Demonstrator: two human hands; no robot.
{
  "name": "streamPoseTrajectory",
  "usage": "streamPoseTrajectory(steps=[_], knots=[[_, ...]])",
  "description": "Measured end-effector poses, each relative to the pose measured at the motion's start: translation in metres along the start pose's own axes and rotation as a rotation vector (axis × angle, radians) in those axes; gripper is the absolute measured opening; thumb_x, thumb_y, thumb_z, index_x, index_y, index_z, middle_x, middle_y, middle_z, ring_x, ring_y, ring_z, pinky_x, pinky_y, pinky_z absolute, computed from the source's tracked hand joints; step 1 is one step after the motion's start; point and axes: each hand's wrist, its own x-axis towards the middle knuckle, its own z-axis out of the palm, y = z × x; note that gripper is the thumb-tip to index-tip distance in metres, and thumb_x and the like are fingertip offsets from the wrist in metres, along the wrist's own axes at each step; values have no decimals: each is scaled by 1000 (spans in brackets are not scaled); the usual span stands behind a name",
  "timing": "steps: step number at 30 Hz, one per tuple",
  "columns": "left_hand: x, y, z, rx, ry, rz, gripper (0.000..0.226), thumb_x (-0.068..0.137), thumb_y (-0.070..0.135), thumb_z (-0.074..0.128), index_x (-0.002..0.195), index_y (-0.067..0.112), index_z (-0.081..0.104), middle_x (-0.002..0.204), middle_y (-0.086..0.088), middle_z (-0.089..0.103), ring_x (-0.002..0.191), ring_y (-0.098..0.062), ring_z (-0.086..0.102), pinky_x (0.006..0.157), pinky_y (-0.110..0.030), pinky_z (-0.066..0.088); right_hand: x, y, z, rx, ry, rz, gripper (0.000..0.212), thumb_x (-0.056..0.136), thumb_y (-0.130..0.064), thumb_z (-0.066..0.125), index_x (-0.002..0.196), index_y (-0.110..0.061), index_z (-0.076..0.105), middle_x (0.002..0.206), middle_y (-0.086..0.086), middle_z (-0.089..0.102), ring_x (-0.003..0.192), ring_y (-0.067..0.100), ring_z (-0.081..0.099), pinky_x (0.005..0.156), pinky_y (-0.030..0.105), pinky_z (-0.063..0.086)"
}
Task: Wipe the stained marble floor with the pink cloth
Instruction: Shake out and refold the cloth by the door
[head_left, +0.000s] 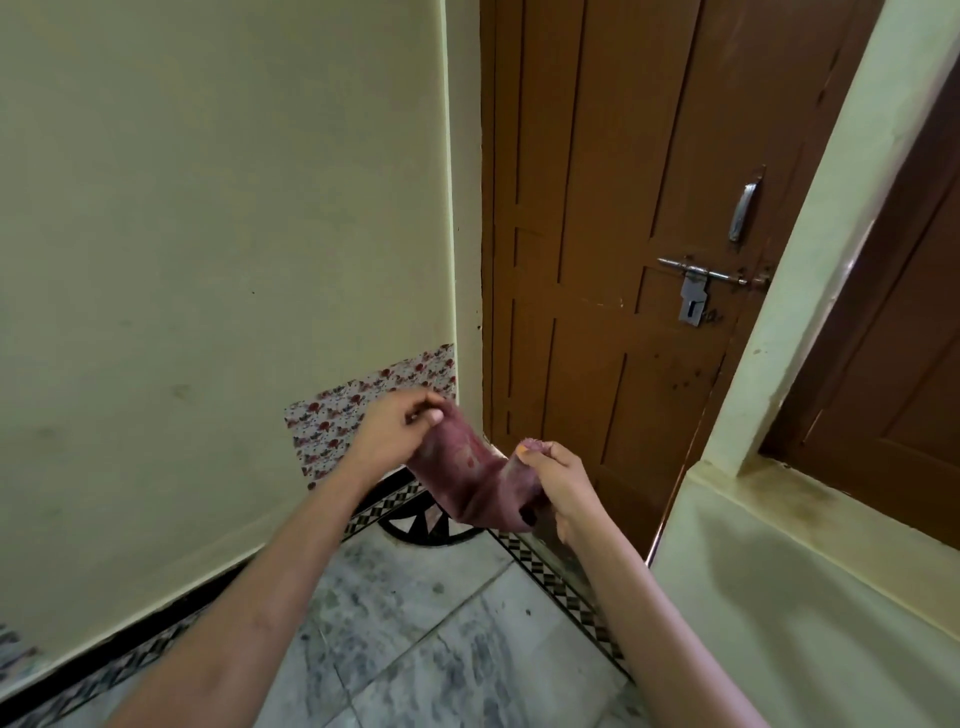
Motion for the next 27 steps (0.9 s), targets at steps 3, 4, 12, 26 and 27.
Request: streamPoseTrajectory(steps=[3, 4, 12, 26, 27], knots=[[-19, -1, 30, -146, -87, -51, 19, 90, 10, 56, 98, 24, 66, 100, 11, 63, 97, -10, 55, 86, -26, 47, -2, 2, 7, 18, -50, 84, 16, 95, -16, 54, 108, -8, 57, 107, 14, 65, 88, 25, 66, 68, 34, 56], [-25, -3, 37, -196, -110, -52, 20, 90, 10, 56, 95, 26, 66, 98, 13, 64, 96, -10, 57, 86, -26, 49, -5, 2, 10, 78, -82, 117, 22, 96, -15, 51, 115, -5, 54, 102, 17, 66, 76, 24, 69, 58, 31, 58], [-43, -31, 49, -470, -286, -95, 33, 76, 22, 76, 107, 25, 65, 102, 2, 70, 95, -13, 66, 78, -28, 56, -17, -4, 4, 103, -324, 154, 76, 94, -63, 14, 149, -9, 16, 141, 27, 41, 128, 42, 43, 110, 44, 33], [-31, -51, 41, -1132, -271, -741, 25, 95, 10, 36, 75, 8, 50, 47, -6, 59, 54, -19, 56, 52, -27, 49, -9, 60, 12, 249, -223, 302, 67, 86, -67, 42, 118, -9, 53, 121, 16, 60, 107, 31, 59, 90, 41, 52], [-31, -56, 44, -1157, -275, -776, 23, 95, 9, 35, 77, 8, 50, 49, -8, 60, 60, -20, 56, 56, -30, 50, -10, 67, 15, 343, -268, 339, 70, 87, -67, 41, 118, -6, 53, 115, 18, 63, 103, 31, 61, 82, 38, 55]])
